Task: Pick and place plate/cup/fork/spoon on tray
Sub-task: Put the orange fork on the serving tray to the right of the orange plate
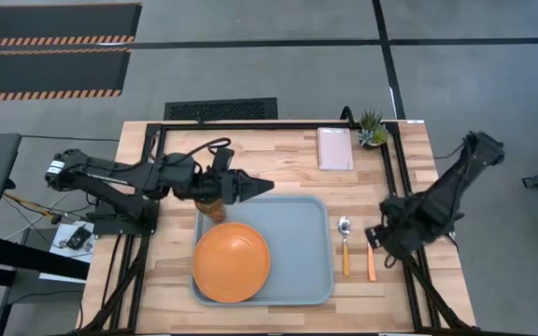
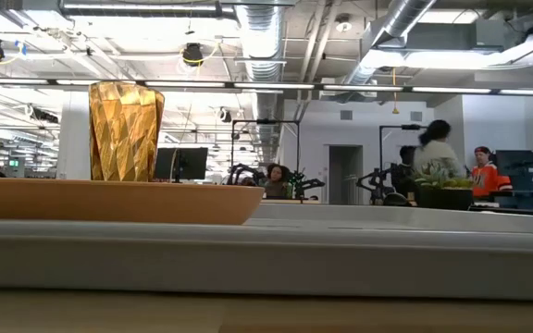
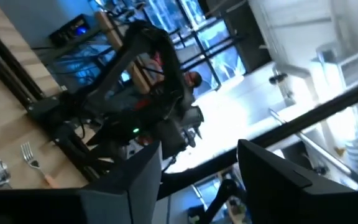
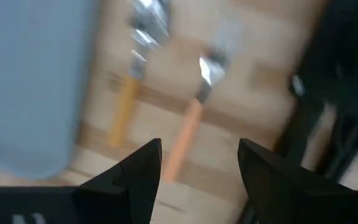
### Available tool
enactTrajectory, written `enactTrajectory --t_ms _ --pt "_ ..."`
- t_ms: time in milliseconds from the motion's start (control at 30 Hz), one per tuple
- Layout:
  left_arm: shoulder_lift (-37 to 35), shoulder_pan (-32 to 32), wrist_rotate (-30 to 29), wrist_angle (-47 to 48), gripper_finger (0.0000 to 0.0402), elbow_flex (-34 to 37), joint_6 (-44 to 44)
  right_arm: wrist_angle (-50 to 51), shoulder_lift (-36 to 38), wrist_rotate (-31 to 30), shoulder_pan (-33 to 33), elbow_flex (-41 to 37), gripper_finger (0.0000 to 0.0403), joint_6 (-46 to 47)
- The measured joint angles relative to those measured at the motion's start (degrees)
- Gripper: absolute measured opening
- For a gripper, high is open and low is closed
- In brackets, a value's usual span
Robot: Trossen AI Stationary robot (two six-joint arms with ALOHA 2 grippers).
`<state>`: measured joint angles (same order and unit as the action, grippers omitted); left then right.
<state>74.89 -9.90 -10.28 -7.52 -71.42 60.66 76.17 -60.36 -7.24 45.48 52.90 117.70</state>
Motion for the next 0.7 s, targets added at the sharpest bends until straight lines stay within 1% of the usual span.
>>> enactTrajectory --t_ms 67,167,233,300,400,567,700 --pt "0.0 0.2 1.1 0.1 0.0206 0.0 -1.0 -3.8 0.0 2.7 3.6 -4.2 0.0236 6.5" --pt "0.0 0.2 2.7 0.3 0.0217 0.0 -1.7 -14.5 0.1 2.9 8.5 -10.0 0.0236 13.9" --pt "0.0 0.2 3.3 0.3 0.0224 0.0 -2.4 -21.0 -0.2 2.9 10.8 -13.3 0.0236 15.9" --pt "0.0 0.2 3.8 0.3 0.0229 0.0 -2.9 -25.8 -1.5 3.2 11.0 -15.8 0.0236 15.9" --pt "0.0 0.2 4.0 0.4 0.0235 0.0 -2.8 -30.1 -4.4 3.4 9.6 -17.9 0.0236 15.5" --pt "0.0 0.2 5.5 0.9 0.0236 0.0 -2.4 -31.0 -9.8 4.4 7.1 -18.2 0.0236 15.5" --pt "0.0 0.2 5.5 0.9 0.0236 0.0 -2.9 -32.9 -14.7 4.3 6.4 -18.2 0.0236 15.5"
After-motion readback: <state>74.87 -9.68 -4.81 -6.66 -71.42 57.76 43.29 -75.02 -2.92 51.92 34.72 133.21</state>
